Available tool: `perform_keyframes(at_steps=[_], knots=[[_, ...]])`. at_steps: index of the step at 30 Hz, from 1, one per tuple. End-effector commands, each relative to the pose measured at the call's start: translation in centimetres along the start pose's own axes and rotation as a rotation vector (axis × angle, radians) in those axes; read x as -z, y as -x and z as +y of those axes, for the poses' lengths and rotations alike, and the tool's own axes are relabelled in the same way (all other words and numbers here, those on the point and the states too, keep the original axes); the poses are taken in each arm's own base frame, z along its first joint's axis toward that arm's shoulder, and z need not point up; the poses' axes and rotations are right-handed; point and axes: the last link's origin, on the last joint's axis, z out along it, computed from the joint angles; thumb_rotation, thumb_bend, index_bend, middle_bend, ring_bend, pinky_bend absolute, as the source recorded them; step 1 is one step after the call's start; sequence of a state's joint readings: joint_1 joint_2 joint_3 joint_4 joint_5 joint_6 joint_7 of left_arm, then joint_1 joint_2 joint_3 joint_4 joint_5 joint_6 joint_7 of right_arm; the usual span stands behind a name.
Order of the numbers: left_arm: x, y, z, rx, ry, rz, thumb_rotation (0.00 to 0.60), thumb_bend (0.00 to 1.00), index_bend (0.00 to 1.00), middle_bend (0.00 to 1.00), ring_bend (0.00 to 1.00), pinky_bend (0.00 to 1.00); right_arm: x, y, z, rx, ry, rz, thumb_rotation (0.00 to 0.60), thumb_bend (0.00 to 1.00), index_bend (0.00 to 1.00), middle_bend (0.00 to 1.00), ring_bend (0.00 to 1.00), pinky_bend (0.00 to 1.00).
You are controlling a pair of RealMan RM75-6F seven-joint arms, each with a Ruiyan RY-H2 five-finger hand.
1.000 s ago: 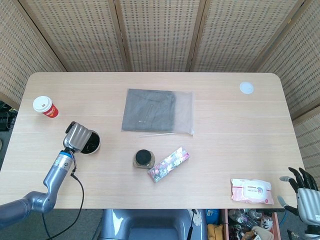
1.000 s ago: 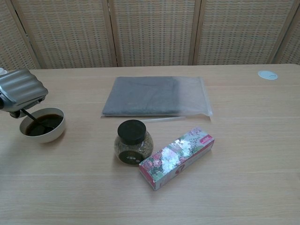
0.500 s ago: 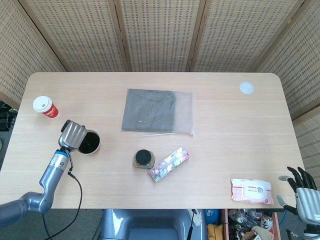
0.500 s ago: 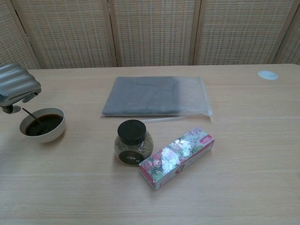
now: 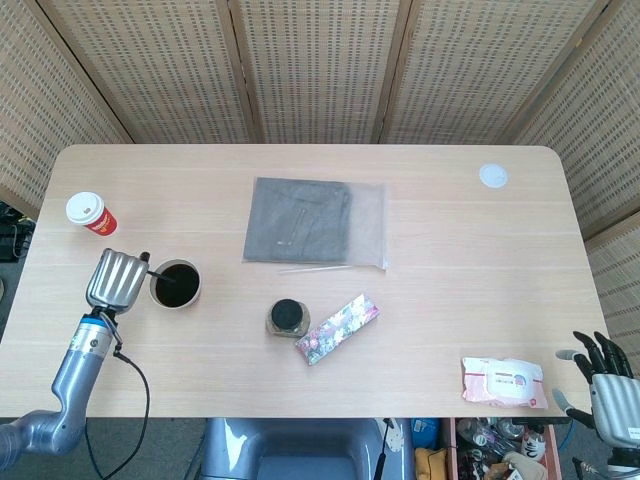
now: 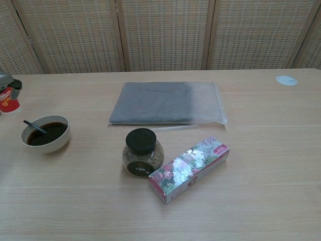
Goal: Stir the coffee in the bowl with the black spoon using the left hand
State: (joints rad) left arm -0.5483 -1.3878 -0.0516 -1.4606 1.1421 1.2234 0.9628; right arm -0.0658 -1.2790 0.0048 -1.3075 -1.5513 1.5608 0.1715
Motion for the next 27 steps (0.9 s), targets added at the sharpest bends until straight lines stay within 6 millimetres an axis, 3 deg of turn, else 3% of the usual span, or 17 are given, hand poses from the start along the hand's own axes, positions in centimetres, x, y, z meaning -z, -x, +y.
perform_keyframes(at_steps=[1,13,20,27], knots=[[1.9,-0.1,-0.8,0.066,-0.022,0.011,0.6,0.27,0.35,0.64,0.64,0.7,-0.1,0.0,-0.1,0.001,-0.004,-0.001,0.6,0.38,0.37,0.23,0.06,0.13],[9.8,0.6,-2.4,0.37,-0.135,0.022,0.6,0.27,0.17,0.36,0.36,0.58,-0.7,0.1,-0.8,0.0,-0.03,-0.004,0.6,0.38,0.37,0.23,0.06,0.13],[13.2,1.6,-2.7,0.562,-0.199,0.067,0.6,0.27,0.11,0.25,0.22,0.43,-0.9,0.1,-1.2,0.004,-0.045,-0.009,0.6,0.38,0.37,0.23,0.06,0.13],[15.4,2.9,-2.7,0.675,-0.251,0.089,0.6,0.27,0.07,0.18,0.15,0.31,-1.1,0.1,-1.6,0.006,-0.054,-0.013,0.6,0.38,0.37,0.23,0.06,0.13]])
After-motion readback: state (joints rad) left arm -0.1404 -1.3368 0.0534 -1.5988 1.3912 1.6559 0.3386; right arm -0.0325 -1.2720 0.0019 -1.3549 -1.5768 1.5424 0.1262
